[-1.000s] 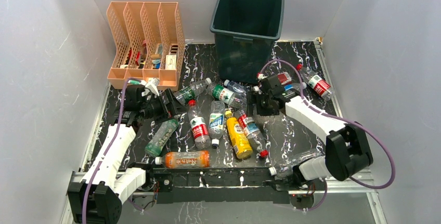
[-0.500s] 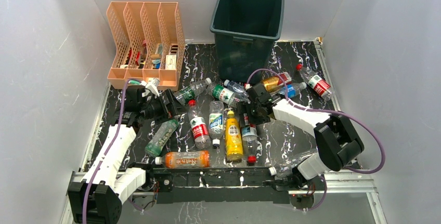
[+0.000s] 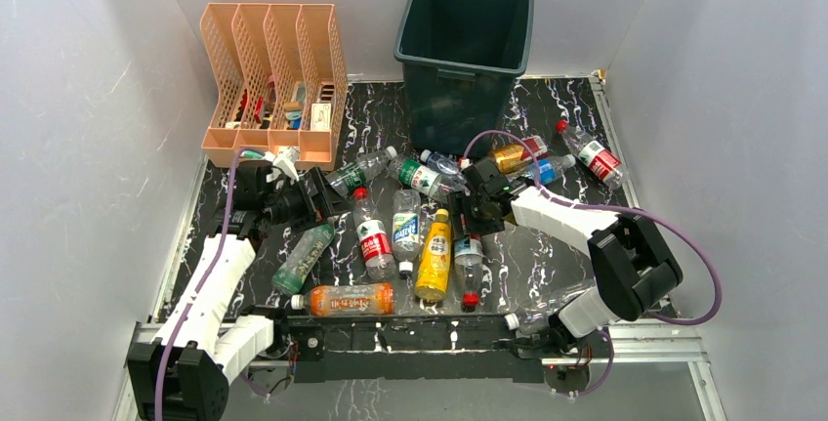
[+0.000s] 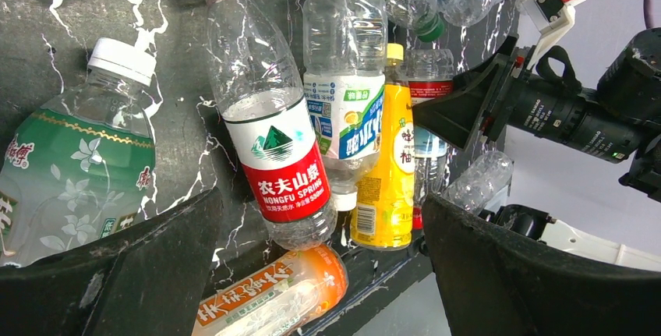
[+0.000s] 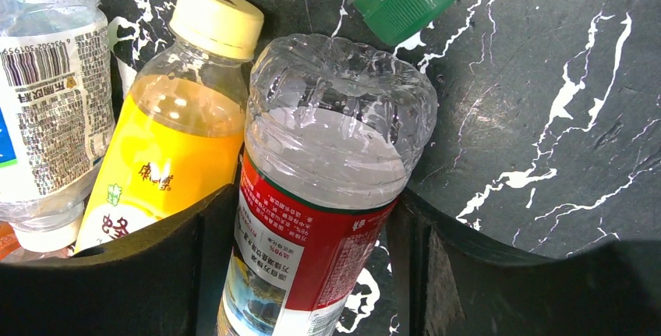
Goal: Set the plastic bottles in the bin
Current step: Pick up the plastic bottle at the center of the board.
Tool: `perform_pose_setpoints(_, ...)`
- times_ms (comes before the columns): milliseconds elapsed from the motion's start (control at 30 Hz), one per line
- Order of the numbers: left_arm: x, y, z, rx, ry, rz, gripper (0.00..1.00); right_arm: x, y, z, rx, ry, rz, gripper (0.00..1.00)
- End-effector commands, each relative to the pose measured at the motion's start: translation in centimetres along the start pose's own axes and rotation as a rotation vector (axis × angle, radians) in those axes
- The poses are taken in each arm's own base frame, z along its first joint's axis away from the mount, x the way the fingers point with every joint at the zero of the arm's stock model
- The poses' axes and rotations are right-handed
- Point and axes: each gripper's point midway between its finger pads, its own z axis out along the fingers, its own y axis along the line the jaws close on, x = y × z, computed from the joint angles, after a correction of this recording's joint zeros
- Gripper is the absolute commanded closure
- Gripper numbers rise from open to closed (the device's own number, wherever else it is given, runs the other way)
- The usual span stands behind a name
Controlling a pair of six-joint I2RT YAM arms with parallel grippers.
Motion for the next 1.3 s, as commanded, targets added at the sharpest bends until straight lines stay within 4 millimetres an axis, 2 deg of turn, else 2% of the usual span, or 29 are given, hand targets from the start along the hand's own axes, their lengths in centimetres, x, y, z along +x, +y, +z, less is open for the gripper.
perform_pose_setpoints(0, 0.5, -0.9, -0.6, 0.036, 0.008, -0.001, 0.02, -0.4, 0.0, -0.4, 0.01, -0.015, 0.003, 0.51)
perform_pose_setpoints(267, 0.5, -1.0, -0.7, 0.04, 0.007, 0.001, 0.02, -3.1, 1.4, -4.1, -0.022, -0.098, -0.003, 0.55)
perform_pose_setpoints(567, 0.3, -1.1, -0.6, 0.042, 0.005, 0.003, 0.02, -6.8, 3.1, -9.4, -0.068, -0.219, -0.022, 0.57)
perform_pose_setpoints(900, 0.1, -1.2, -0.6, 0.044, 0.008, 0.005, 0.02, -13.3, 7.3, -18.3, -0.195, -0.42, -0.05, 0.56)
perform_pose_setpoints(1267, 0.0, -1.3, -0.6, 0.046, 0.007, 0.005, 0.02, -18.1, 11.6, -26.5, -0.366, -0.601, -0.084, 0.55)
